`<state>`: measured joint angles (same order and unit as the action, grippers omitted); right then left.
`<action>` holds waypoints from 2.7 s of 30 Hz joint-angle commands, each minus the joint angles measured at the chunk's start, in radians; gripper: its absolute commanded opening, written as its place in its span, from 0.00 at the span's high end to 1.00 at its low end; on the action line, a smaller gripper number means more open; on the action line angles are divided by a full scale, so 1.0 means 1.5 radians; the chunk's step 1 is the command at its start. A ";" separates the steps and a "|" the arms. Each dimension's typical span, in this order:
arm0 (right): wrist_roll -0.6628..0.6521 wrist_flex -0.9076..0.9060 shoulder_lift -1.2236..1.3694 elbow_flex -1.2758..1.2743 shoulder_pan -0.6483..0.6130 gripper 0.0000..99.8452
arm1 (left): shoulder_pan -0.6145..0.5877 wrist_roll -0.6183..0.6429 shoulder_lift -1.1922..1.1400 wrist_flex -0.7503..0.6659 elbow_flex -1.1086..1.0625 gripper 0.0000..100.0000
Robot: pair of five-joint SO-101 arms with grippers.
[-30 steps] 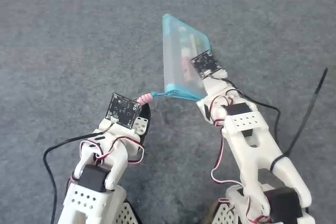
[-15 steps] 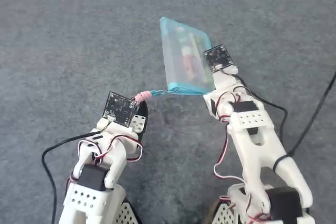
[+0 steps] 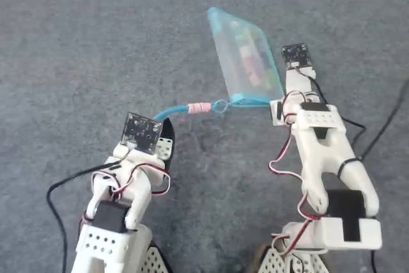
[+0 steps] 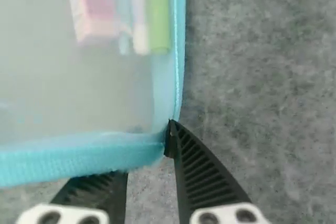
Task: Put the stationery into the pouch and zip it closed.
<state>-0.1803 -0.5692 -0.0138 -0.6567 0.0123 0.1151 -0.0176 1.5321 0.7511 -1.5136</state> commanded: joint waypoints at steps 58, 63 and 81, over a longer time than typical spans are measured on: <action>0.015 0.156 -0.438 -0.307 -0.023 0.99 | -0.033 0.006 0.000 -0.331 -0.120 0.98; 0.015 0.257 -0.441 -0.357 -0.021 0.99 | -0.033 0.006 0.000 -0.331 -0.120 0.98; 0.020 0.623 -0.441 -0.486 -0.022 0.99 | -0.033 0.006 -0.001 -0.331 -0.120 0.98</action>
<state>-0.1588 0.3099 -0.6322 -1.3947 -0.0199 0.0721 -0.0176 1.5336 0.2908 -1.7039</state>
